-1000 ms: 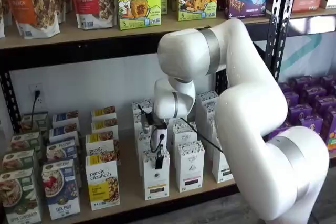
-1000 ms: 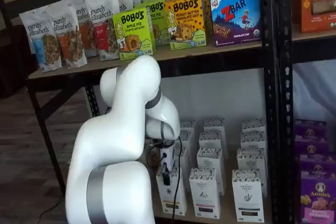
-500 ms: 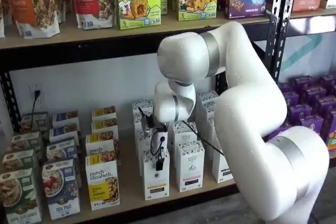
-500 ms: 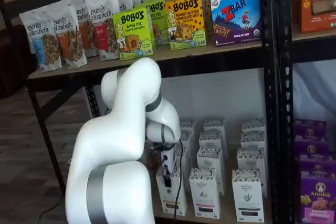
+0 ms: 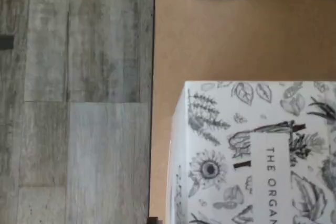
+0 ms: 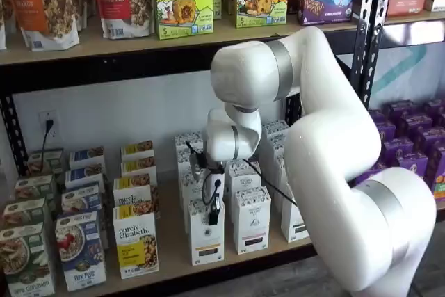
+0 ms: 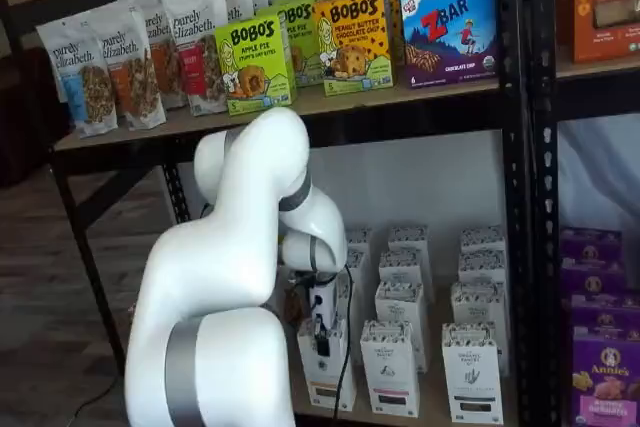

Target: Pick up the white box with a yellow strip in the middle, on the bottom shelf, the fourth box from the left

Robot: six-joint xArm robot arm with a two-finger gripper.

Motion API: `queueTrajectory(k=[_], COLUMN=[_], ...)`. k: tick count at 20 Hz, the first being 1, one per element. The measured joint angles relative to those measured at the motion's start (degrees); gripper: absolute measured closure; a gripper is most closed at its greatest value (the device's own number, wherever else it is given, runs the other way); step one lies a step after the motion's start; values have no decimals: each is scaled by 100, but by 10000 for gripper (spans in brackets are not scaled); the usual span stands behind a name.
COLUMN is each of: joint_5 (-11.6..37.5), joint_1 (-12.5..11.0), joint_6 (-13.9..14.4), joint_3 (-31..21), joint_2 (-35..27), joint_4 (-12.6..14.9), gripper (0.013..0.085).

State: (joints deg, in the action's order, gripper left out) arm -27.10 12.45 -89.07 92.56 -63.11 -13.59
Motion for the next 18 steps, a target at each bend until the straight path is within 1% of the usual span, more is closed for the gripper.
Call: queueTrajectory(k=[1,4,7,18], joint_5=[-31,-82,-135,-124], joint_1=[-4,-16,-22,-6], joint_6=[-18,-52,15,27], joint_3=[8,16,34,43], joint_2=[1,7,1,-20], joint_4=[-17,-46,36,34], gripper=[290,290,290,290])
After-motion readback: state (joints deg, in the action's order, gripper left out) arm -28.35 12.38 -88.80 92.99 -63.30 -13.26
